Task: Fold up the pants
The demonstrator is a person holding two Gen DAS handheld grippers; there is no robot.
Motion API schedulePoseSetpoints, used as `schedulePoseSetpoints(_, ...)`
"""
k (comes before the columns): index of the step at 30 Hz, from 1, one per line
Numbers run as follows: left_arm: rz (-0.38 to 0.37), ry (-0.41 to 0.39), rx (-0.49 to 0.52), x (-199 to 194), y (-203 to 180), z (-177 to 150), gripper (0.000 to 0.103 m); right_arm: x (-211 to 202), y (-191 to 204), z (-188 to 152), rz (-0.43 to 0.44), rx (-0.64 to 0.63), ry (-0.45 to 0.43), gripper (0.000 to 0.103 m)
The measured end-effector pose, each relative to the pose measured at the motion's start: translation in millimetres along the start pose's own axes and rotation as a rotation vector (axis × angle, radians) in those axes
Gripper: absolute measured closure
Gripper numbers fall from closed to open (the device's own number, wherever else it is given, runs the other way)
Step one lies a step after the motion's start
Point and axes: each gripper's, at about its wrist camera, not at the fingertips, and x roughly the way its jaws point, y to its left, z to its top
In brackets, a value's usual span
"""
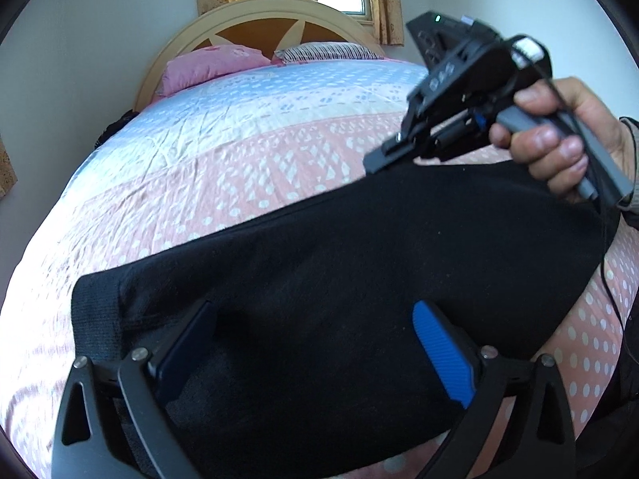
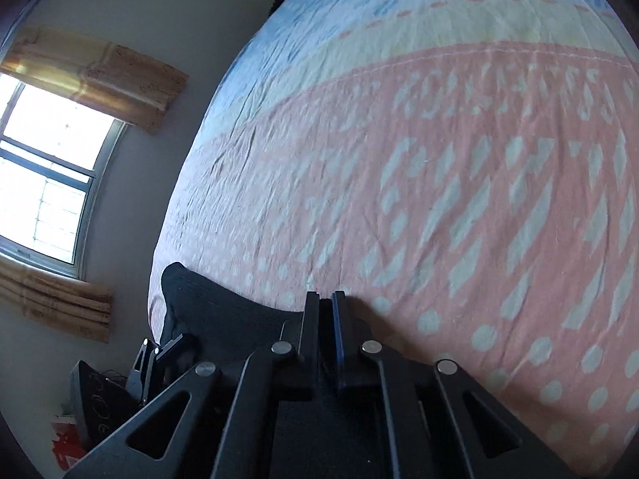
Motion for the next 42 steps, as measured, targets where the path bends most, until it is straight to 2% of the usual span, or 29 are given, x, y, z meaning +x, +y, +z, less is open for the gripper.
schedulePoseSetpoints(3, -0.01, 0.002, -0.009, -1, 3, -1, 0.001, -22, 2, -5, -0.031, -0.032, -0.039, 0.096)
schedulePoseSetpoints(5, -0.013, -0.003, -0.014, -3, 4, -4, 0.001, -48, 5, -18, -0.05, -0.076, -0.052, 0.082)
schedulePoseSetpoints(6, -0.007, -0.011, -0.013, -4, 4, -4, 0.001, -62, 7, -26, -0.064, -0.105, -0.062, 0.068)
schedulePoseSetpoints(7, 0.0, -0.017, -0.008, -5, 3, -4, 0.001, -77, 13, -37, -0.084, -0.143, -0.077, 0.062)
schedulePoseSetpoints(9, 0.017, -0.018, 0.002, -5, 1, -5, 0.0, -103, 19, -61, -0.102, -0.211, -0.081, 0.061)
schedulePoseSetpoints(12, 0.024, -0.015, 0.005, -3, 2, -3, 0.0, -120, 25, -103, -0.115, -0.272, -0.048, 0.061)
schedulePoseSetpoints(15, 0.014, -0.008, -0.008, -3, 4, -3, 0.0, -123, 19, -141, -0.155, -0.32, -0.018, 0.061)
schedulePoseSetpoints(18, 0.03, -0.01, -0.005, -1, 4, 0, 0.0, -106, -8, -166, -0.209, -0.301, 0.021, 0.061)
schedulePoseSetpoints(22, 0.045, -0.008, 0.007, 3, 4, 2, 0.0, -116, -18, -169, -0.162, -0.281, -0.057, 0.061)
schedulePoseSetpoints(26, 0.067, -0.014, -0.011, -1, 5, 2, 0.0, -173, -26, -179, -0.165, -0.282, -0.235, 0.061)
schedulePoseSetpoints(29, 0.13, -0.035, -0.005, -9, 1, 2, 0.0, -230, -53, -190, -0.213, -0.204, -0.36, 0.061)
schedulePoseSetpoints(30, 0.126, -0.05, -0.013, -14, -3, 2, 0.0, -249, -66, -196, -0.233, -0.167, -0.4, 0.061)
schedulePoseSetpoints(34, 0.067, -0.13, -0.035, -28, -23, 17, 0.0, -337, -133, -236, -0.317, 0.039, -0.594, 0.061)
schedulePoseSetpoints(36, 0.018, -0.166, -0.029, -31, -37, 27, 0.0, -381, -167, -264, -0.405, 0.166, -0.701, 0.061)
schedulePoseSetpoints(39, -0.052, -0.173, -0.012, -24, -53, 40, 0.0, -423, -207, -300, -0.532, 0.327, -0.789, 0.061)
schedulePoseSetpoints(42, -0.049, -0.152, 0.023, -8, -68, 48, 0.0, -449, -245, -328, -0.588, 0.459, -0.828, 0.061)
